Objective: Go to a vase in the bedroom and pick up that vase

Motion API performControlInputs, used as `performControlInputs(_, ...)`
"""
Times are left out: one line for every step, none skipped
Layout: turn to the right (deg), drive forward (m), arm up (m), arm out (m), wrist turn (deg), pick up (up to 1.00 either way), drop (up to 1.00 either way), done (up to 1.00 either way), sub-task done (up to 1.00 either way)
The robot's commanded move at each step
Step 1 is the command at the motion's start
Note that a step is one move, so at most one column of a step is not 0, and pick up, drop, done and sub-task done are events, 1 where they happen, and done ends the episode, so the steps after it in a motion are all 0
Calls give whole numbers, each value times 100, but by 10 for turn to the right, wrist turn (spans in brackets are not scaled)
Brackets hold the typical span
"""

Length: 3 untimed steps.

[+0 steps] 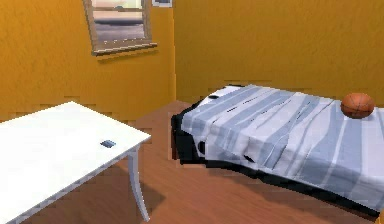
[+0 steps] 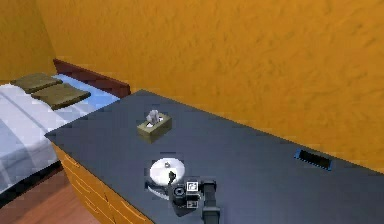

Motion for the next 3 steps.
performControlInputs(0, 0, 0, 0, 0, 100, 0, 0, 0)
performControlInputs(0, 0, 10, 0, 0, 0, 0, 0, 0)
performControlInputs(0, 0, 0, 0, 0, 0, 0, 100, 0)
